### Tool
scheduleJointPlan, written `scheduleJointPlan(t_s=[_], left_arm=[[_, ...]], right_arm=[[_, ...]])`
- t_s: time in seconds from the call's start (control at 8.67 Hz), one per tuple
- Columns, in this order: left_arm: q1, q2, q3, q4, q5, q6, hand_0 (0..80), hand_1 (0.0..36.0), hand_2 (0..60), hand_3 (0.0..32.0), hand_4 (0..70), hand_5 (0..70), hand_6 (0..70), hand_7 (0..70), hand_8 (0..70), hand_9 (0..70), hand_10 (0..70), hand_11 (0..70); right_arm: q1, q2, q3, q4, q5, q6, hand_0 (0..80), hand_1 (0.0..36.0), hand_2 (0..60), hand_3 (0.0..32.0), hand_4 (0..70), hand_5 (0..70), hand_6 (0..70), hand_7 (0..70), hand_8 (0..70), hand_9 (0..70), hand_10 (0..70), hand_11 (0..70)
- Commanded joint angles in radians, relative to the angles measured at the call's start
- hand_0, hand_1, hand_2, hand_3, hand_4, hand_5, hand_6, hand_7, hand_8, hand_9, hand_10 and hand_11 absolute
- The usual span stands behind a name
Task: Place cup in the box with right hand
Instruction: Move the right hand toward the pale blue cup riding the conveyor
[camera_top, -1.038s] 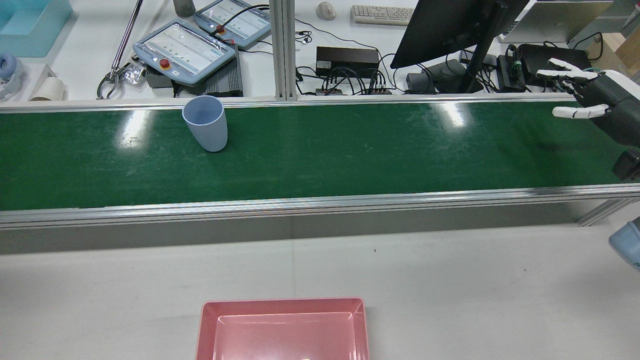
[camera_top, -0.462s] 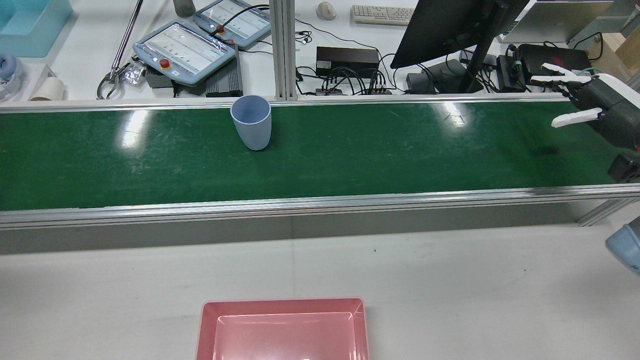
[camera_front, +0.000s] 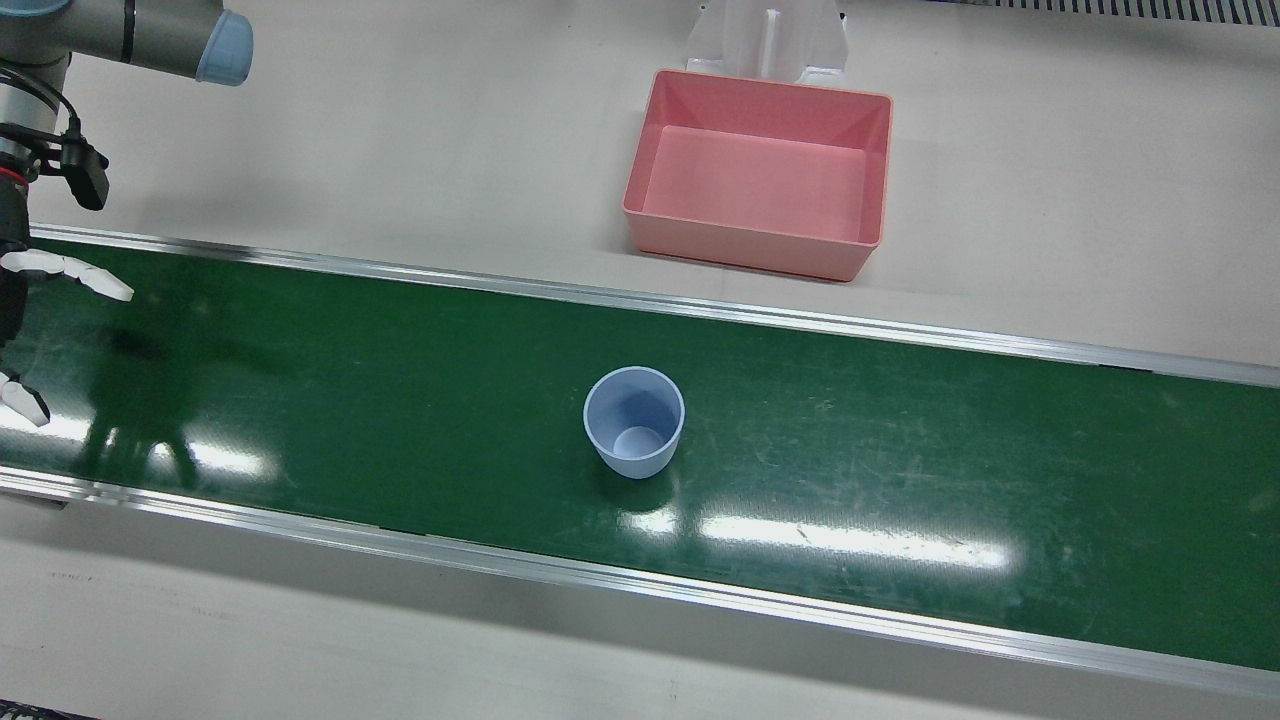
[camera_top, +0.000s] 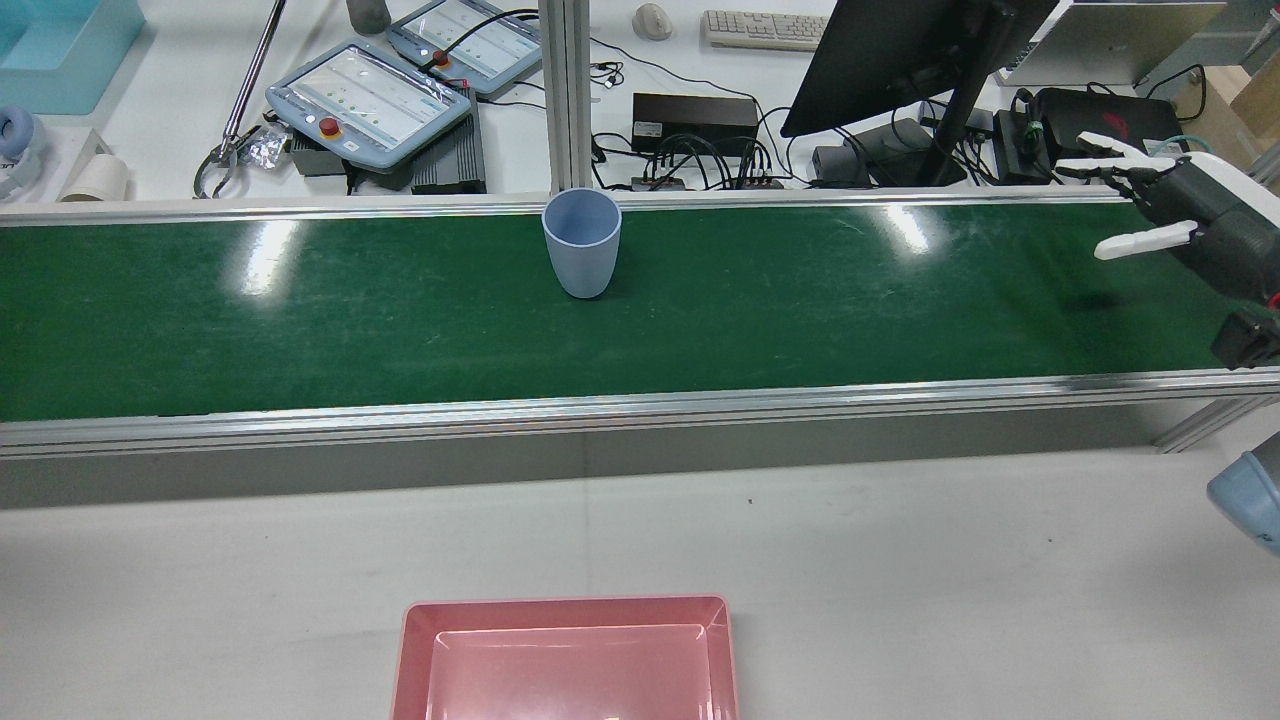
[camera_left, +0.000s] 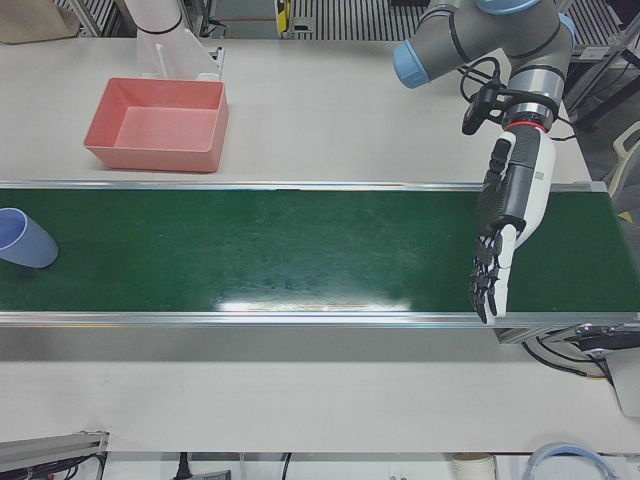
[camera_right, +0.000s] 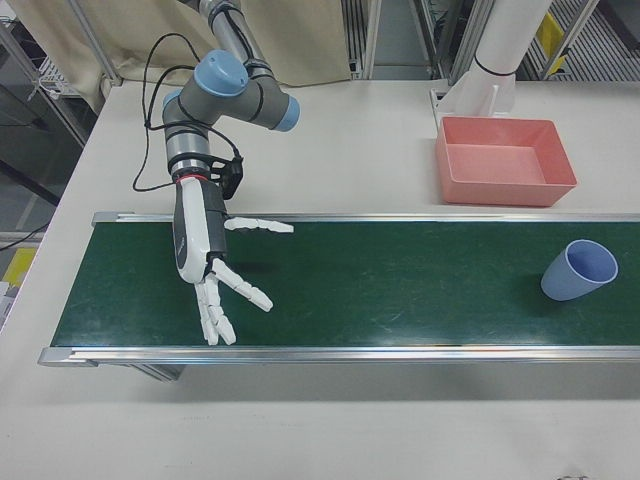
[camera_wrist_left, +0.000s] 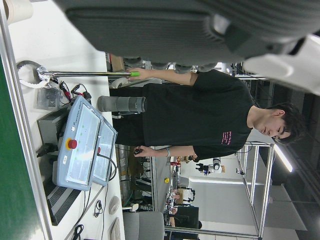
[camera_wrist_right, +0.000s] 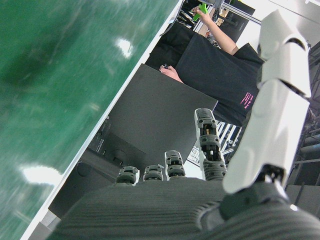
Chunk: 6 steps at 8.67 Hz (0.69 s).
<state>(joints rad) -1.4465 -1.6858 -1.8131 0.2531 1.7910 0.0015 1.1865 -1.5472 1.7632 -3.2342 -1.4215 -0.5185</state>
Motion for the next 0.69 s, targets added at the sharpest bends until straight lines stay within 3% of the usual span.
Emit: scheduleJointPlan(t_s=[0.0,0.12,0.35,0.46,0.58], left_arm=[[0.0,0.0,0.0,0.0,-0.001,0.0,0.0,0.0,0.0,0.0,0.0,0.0,0.0,0.0,0.0,0.0,0.0,0.0],[0.0,0.0,0.0,0.0,-0.001,0.0,0.0,0.0,0.0,0.0,0.0,0.0,0.0,0.0,0.0,0.0,0.0,0.0],[0.0,0.0,0.0,0.0,-0.001,0.0,0.0,0.0,0.0,0.0,0.0,0.0,0.0,0.0,0.0,0.0,0.0,0.0],[0.0,0.0,0.0,0.0,-0.001,0.0,0.0,0.0,0.0,0.0,0.0,0.0,0.0,0.0,0.0,0.0,0.0,0.0],[0.0,0.0,0.0,0.0,-0.001,0.0,0.0,0.0,0.0,0.0,0.0,0.0,0.0,0.0,0.0,0.0,0.0,0.0]], right_arm=[[-0.014,0.016,-0.001,-0.001,0.001,-0.023,48.8,15.3,13.9,1.4,12.3,4.8,3.6,13.9,1.3,5.3,2.8,5.8],[-0.018,0.016,-0.002,0.004,0.007,-0.021,49.7,13.4,6.4,1.8,13.8,4.9,3.5,13.3,1.4,5.4,3.0,6.1],[-0.033,0.021,-0.001,0.011,0.022,-0.011,48.8,15.2,13.7,1.8,11.4,4.9,3.5,13.3,1.8,6.1,3.3,6.5],[-0.053,0.036,0.001,0.008,0.022,-0.012,48.8,15.1,13.9,2.2,12.0,4.9,3.7,14.6,2.0,6.5,2.9,6.0],[-0.07,0.038,0.002,0.008,0.024,-0.012,49.6,13.5,7.2,2.8,14.7,4.8,3.7,15.5,1.8,6.4,2.8,5.8]])
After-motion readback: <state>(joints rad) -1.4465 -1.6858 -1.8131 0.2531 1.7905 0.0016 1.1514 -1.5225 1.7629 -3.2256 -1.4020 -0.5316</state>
